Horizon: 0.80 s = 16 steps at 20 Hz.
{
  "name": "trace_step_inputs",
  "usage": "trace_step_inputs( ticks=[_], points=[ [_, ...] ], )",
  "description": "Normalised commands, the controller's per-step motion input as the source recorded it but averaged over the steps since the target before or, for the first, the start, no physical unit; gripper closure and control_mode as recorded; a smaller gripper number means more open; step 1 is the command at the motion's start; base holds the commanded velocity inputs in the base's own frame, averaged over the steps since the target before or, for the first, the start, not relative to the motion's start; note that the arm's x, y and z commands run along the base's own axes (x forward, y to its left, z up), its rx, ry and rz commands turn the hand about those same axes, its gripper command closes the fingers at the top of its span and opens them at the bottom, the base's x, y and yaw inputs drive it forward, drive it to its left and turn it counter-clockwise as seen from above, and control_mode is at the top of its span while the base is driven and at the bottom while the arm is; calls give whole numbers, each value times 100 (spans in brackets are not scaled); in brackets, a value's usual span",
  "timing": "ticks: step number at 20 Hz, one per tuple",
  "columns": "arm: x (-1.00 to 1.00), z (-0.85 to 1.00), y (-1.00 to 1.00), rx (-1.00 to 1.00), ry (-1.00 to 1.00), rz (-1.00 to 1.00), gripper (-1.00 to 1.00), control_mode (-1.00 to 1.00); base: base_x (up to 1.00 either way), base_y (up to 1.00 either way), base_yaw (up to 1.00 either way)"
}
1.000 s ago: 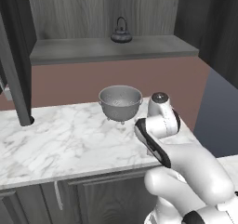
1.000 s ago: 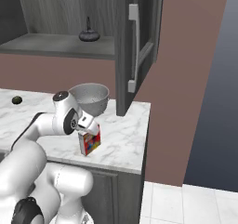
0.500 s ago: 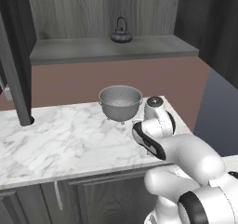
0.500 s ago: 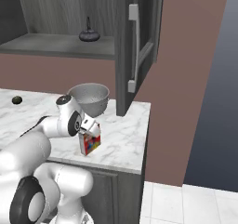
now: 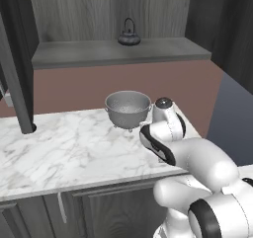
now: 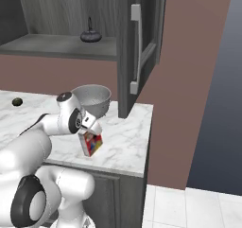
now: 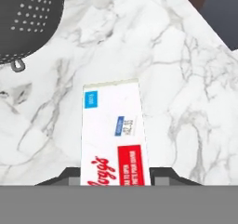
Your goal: Pick the cereal and bar from the counter and place them in the cabinets closest to them.
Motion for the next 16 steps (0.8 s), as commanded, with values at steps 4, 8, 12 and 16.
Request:
trace_step_inputs(
  ticks=[4,8,12,16],
  points=[
    [-3,39,0,1,-7,0,100,-100,0,0,0],
    [-12,49,0,1,-10,0,100,-100,0,0,0],
    [-15,55,0,2,-11,1,100,-100,0,0,0],
    [-18,57,-1,2,-10,4,100,-100,0,0,0]
  ],
)
